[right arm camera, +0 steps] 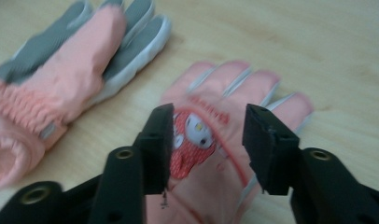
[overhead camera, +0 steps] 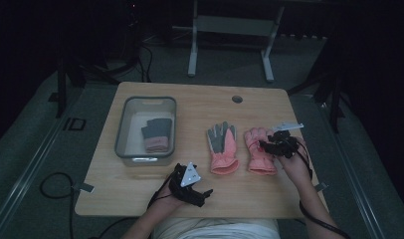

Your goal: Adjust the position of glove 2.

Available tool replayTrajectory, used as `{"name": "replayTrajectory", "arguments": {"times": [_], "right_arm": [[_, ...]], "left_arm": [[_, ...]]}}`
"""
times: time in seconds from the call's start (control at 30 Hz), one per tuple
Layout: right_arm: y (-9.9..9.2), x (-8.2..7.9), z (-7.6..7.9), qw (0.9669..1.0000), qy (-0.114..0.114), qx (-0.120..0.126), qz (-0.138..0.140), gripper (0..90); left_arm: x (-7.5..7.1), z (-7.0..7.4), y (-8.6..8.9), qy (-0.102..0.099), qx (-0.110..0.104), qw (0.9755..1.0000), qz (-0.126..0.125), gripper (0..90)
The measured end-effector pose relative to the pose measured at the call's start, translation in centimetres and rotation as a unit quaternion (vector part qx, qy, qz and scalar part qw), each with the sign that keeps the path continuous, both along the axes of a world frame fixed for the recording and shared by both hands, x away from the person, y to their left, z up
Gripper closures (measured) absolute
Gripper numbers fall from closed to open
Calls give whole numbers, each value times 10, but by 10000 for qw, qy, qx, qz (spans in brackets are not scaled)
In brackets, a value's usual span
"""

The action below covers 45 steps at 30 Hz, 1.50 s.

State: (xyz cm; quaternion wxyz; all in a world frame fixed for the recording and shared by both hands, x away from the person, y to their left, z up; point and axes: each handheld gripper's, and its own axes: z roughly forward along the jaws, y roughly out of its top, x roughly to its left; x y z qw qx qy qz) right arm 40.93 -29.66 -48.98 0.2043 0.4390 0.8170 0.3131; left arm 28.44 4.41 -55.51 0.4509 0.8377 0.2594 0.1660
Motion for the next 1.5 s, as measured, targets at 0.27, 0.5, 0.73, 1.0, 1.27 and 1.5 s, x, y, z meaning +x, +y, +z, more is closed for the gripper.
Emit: {"name": "replayTrajectory", "arguments": {"times": [0.27, 0.5, 0.73, 1.0, 1.27, 1.5], "right_arm": [[0, -1, -32, 9998, 40, -185, -71, 509], [5, -1, -39, 9996, 114, -259, -71, 844], [4, -2, -29, 9994, 136, -69, -300, 864], [12, -7, 30, 9989, -244, 393, -53, 869], [54, -13, 87, 9925, -488, 843, 736, 868], [88, -13, 87, 9909, -414, 836, 967, 867]], "left_arm": [[0, 0, 0, 9, -9, 10000, 1, 8], [0, 0, 0, 4, 0, 10000, 3, 8], [0, 0, 0, 5, 4, 10000, 0, 8], [0, 1, 0, 4, -23, 10000, 20, 8], [0, 1, 1, -25, -38, 10000, 44, 8], [0, 2, 1, -54, -33, 10000, 46, 8]]}}
